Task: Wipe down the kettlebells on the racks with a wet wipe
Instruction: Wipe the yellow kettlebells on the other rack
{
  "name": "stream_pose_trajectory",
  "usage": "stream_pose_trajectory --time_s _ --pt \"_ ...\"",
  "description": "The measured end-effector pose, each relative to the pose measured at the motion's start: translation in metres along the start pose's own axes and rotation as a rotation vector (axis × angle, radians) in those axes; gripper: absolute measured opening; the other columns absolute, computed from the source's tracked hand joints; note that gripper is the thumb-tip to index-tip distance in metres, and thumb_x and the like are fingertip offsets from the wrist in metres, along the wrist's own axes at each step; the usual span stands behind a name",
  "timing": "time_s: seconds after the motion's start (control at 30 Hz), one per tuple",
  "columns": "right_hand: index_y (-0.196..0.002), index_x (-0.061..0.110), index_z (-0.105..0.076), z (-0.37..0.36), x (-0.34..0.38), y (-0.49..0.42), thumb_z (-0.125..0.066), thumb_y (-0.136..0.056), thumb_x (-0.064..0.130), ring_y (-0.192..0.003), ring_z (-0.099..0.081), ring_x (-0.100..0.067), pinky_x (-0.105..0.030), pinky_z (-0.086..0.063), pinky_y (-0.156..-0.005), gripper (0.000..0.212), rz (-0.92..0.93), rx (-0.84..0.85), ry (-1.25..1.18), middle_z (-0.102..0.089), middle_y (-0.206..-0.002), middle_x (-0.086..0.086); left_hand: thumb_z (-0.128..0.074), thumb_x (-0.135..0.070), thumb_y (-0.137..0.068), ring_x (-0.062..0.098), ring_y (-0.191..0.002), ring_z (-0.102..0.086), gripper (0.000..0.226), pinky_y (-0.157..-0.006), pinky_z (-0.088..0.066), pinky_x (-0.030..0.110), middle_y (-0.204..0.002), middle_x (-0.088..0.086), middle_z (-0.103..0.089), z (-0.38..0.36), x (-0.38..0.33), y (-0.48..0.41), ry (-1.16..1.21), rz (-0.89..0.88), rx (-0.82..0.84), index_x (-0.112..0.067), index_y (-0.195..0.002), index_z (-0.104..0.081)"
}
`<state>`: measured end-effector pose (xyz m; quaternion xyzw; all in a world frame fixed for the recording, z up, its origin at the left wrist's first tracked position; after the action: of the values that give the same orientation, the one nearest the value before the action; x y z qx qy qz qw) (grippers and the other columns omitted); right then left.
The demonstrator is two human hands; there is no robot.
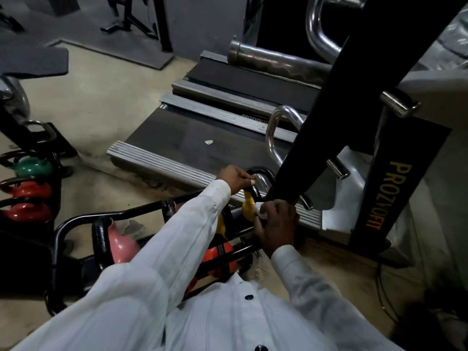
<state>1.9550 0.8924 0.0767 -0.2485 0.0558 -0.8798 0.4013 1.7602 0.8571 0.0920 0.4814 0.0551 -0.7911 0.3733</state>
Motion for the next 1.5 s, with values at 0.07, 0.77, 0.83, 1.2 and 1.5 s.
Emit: stream_pose_trajectory --time_s 0.07,0.77,0.83,1.2,1.5 --pt "-0.089 0.021 -0.056 -0.001 -0.006 0.004 -0.073 -0.073 0.025 -0.095 -0.049 -0.026 -0.038 -0.039 -0.082 0.024 -0.103 0.041 -0.116 -0.054 -0.099 -0.001 -0.076 -0.032 -0.08 0.01 -0.091 -0.067 0.02 -0.086 -0.049 0.02 -0.096 -0.004 -0.075 0.001 0.0 0.002 -0.003 0.008 -0.007 -0.023 -0.098 -0.078" --pt "-0.093 0.012 -0.071 0.021 -0.01 -0.034 -0.058 -0.095 0.031 -0.089 -0.066 -0.018 -0.032 -0.048 -0.082 0.024 -0.338 0.476 -0.519 -0.072 -0.092 -0.004 -0.074 -0.038 -0.082 0.014 -0.103 -0.065 0.025 -0.093 -0.049 0.026 -0.106 -0.004 -0.074 0.005 -0.003 0.015 -0.098 0.01 -0.042 -0.028 -0.105 -0.075" --pt "-0.094 0.018 -0.072 0.02 -0.009 -0.027 -0.063 -0.091 0.032 -0.088 -0.066 -0.013 -0.031 -0.051 -0.081 0.017 -0.256 0.332 -0.459 -0.073 -0.091 0.003 -0.072 -0.039 -0.083 0.015 -0.103 -0.065 0.025 -0.091 -0.049 0.025 -0.107 -0.004 -0.073 0.006 -0.005 0.017 -0.123 0.013 -0.042 -0.029 -0.105 -0.075" --pt "-0.088 0.018 -0.058 -0.001 0.0 0.007 -0.076 -0.064 0.019 -0.092 -0.051 -0.03 -0.038 -0.038 -0.079 0.029 -0.02 0.112 0.014 -0.054 -0.096 -0.007 -0.078 -0.051 -0.074 0.017 -0.114 -0.061 0.05 -0.098 -0.047 0.029 -0.122 -0.003 -0.068 0.0 -0.021 0.028 -0.191 0.003 -0.005 -0.023 -0.114 -0.071" --pt "-0.113 0.022 -0.068 0.017 -0.015 0.003 -0.059 -0.093 0.016 -0.1 -0.059 -0.01 -0.026 -0.045 -0.087 0.022 -0.33 0.276 -0.513 -0.067 -0.107 0.008 -0.07 -0.055 -0.08 0.023 -0.113 -0.062 0.05 -0.096 -0.049 0.033 -0.123 0.0 -0.067 0.0 -0.017 0.037 -0.27 -0.039 0.018 -0.028 -0.121 -0.066"
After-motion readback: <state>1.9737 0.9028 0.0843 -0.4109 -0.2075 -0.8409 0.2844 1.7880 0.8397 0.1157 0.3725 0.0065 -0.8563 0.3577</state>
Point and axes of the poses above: each hand's wrist, its own y-axis away from the middle knuckle, its own z-axis out of the back of the hand, x = y × z, the point moved 2 cm from there along -y, towards the middle knuckle
